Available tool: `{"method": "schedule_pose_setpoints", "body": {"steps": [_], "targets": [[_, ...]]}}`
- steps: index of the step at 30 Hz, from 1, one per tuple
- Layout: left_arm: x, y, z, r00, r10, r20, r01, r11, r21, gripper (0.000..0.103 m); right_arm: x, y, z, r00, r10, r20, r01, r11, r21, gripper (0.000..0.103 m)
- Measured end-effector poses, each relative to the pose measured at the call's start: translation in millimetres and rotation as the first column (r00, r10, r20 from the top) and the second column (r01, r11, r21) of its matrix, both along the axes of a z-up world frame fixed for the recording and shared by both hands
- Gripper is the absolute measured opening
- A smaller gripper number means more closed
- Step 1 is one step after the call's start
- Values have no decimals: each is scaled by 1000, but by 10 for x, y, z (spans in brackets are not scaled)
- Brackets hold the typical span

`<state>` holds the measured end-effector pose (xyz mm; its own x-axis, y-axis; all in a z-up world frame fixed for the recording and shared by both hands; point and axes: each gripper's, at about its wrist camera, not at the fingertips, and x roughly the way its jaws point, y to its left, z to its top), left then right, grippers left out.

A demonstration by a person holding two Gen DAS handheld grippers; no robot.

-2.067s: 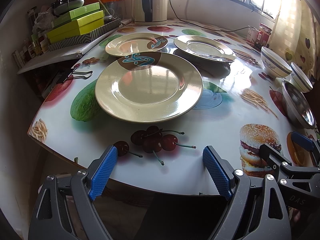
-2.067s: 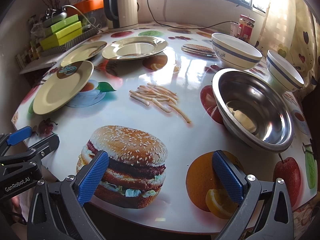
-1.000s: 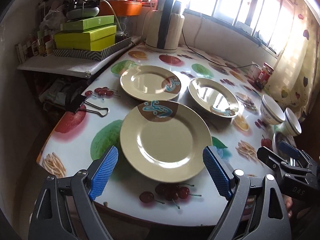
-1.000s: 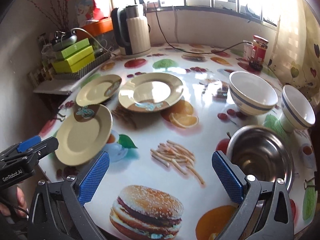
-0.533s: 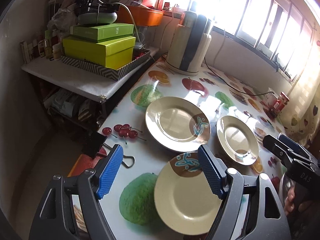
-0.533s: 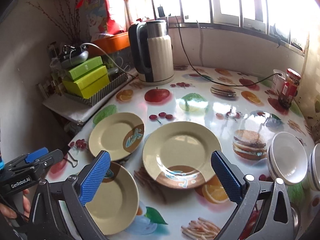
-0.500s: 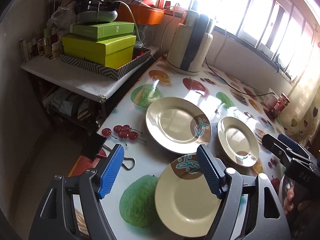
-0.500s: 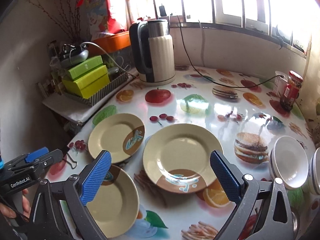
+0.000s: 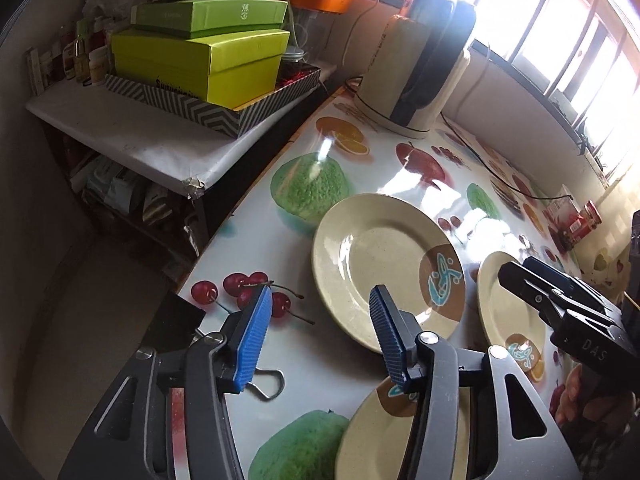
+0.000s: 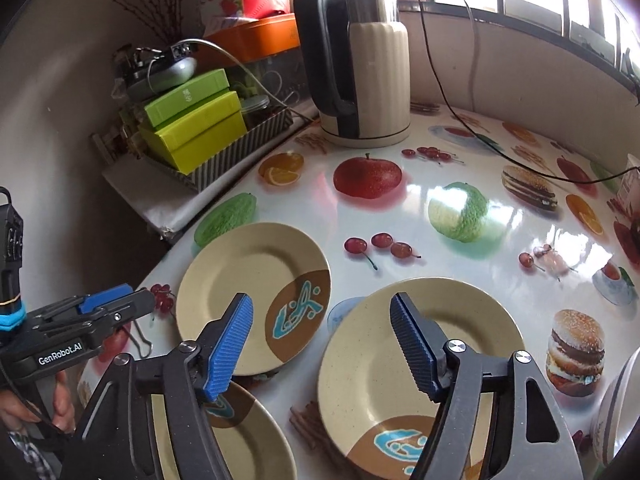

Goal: Organize plates and bowls

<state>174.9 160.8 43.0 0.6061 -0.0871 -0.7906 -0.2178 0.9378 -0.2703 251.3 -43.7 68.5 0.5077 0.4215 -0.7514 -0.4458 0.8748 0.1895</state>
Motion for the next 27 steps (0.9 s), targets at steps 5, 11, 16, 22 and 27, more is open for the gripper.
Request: {"method": "schedule_pose_setpoints", "body": {"steps": [5, 11, 16, 22, 27], "targets": [[129, 12, -69, 1000, -11, -7, 11, 1000, -7, 50, 163, 91, -133, 998, 49, -29, -49, 999, -15, 59], [245, 49, -217, 999, -3, -41, 2, 1000, -31, 37, 285, 181, -244, 995, 77, -60, -78, 997, -22, 45], [262, 50, -266, 999, -5, -46, 3, 999, -40, 36, 360, 171, -317, 994, 76, -80, -77, 997, -9, 35], [277, 50, -300, 999, -4, -53, 1, 998, -57, 36, 426, 199, -379, 990, 89, -112, -88, 996, 19, 30], [296, 54, -321, 998, -3, -59, -1, 998, -69, 36, 454, 217, -420, 987, 93, -131, -89, 995, 42, 28]]}}
